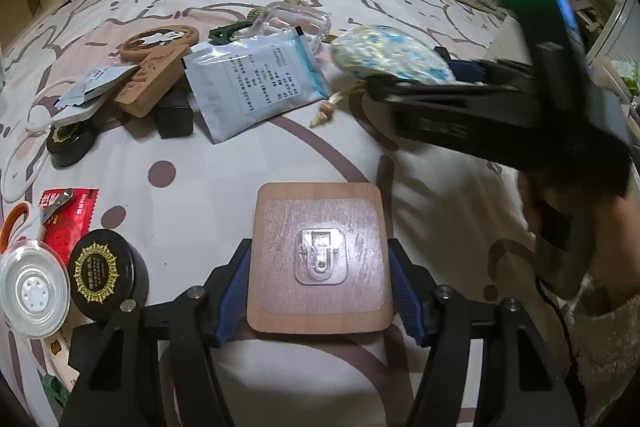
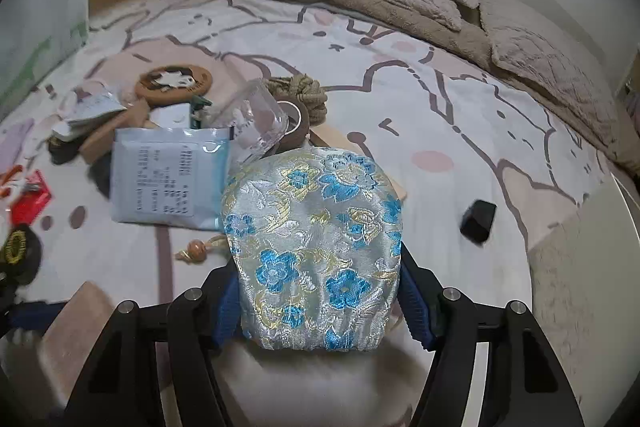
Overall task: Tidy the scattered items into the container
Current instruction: 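Grasp the wooden block with the left tool while the right tool grasps the blue-flowered pouch, then lift the blue-flowered pouch with the right tool while the left tool holds the wooden block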
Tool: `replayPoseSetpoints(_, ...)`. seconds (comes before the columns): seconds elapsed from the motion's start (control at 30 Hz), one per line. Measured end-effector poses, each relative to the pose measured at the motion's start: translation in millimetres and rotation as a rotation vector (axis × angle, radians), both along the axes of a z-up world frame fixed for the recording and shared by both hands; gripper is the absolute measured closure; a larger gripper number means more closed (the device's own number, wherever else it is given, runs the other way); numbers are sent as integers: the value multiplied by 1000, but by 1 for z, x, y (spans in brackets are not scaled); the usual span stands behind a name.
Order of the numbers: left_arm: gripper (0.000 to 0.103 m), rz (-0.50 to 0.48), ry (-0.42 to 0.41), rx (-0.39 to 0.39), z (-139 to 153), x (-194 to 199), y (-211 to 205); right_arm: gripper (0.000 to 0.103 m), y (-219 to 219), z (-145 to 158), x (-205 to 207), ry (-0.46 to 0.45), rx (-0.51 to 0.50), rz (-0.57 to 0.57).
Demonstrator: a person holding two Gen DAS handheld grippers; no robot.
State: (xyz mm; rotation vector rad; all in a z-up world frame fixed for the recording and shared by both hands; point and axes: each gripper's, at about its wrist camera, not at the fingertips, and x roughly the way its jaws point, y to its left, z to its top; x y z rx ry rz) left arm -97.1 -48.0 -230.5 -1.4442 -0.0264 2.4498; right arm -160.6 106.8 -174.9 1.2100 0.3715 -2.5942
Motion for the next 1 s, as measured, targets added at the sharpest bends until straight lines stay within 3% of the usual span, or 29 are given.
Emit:
replayPoseSetpoints(0.13,39,20,4,9,1,-1,-4,35,13,10,17,-3,-83,1)
replayPoseSetpoints(0.47,39,60,11,20,4,-3,-11,35,63,30,58,-98,-429,-13)
replayPoseSetpoints(0.83,39,74,65,41,18,7,-7,35,92,47,84,-80,-566,-27)
replayPoseSetpoints(1.0,39,50,98,23,23,13,1,35,96,40,86,-94,-560,-32)
